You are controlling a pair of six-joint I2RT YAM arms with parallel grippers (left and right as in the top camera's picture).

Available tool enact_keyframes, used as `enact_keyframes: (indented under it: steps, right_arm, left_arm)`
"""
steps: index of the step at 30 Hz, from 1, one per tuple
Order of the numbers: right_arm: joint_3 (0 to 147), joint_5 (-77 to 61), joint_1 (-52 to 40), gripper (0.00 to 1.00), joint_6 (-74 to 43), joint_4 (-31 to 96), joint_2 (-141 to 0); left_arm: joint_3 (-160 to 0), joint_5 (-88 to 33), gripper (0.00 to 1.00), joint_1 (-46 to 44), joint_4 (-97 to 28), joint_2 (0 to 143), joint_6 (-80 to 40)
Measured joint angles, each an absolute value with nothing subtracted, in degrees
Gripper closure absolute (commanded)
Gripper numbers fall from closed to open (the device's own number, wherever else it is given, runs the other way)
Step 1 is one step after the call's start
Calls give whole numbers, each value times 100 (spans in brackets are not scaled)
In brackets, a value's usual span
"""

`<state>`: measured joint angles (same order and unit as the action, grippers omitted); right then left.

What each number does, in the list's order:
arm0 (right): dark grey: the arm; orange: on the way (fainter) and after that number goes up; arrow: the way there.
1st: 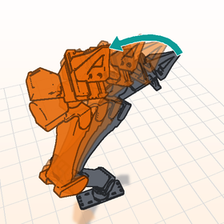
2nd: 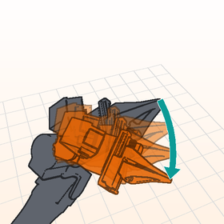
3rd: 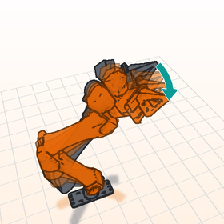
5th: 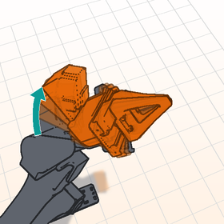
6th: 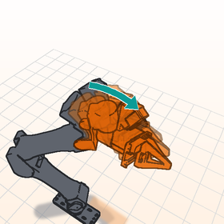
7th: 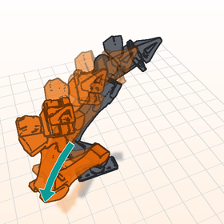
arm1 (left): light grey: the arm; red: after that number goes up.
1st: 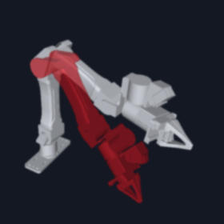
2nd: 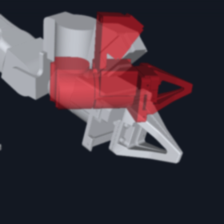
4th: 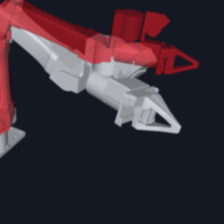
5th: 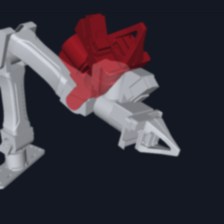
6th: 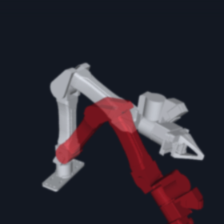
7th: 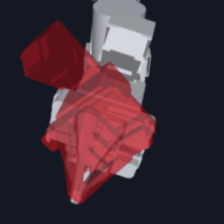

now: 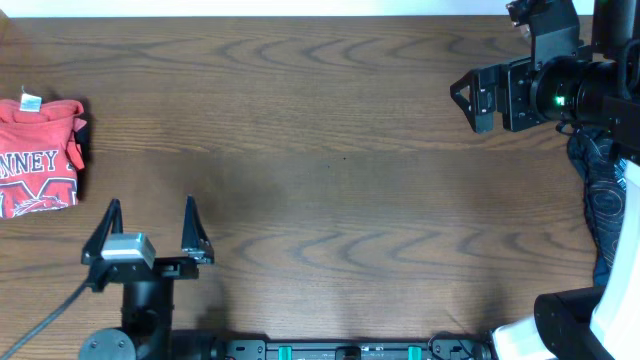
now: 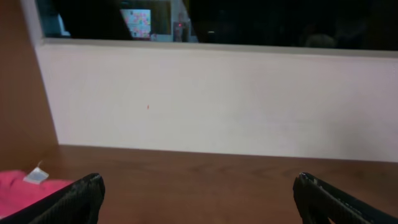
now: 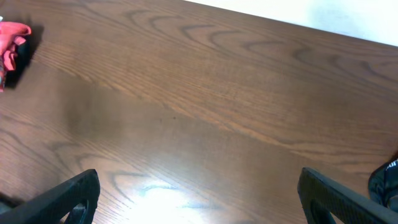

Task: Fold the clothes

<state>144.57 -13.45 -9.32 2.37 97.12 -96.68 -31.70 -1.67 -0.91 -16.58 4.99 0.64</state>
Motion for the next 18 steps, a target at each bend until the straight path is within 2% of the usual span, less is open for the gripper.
enact_keyframes:
  steps: [4,11,18]
  right_arm:
    - [14457,-1347,-932,1,237,9714,-9668]
    - [14457,-1347,-932,1,237,9712,-9668]
    - [14457,-1347,-932,1,237,9714,-9668]
  left_arm:
    - [-2775,-40,2,-132,-1656,73,43]
    - [-2469,67,2,-237,-1634,60,-1]
    - [-1492,156,2,-237,-1483,60,-21]
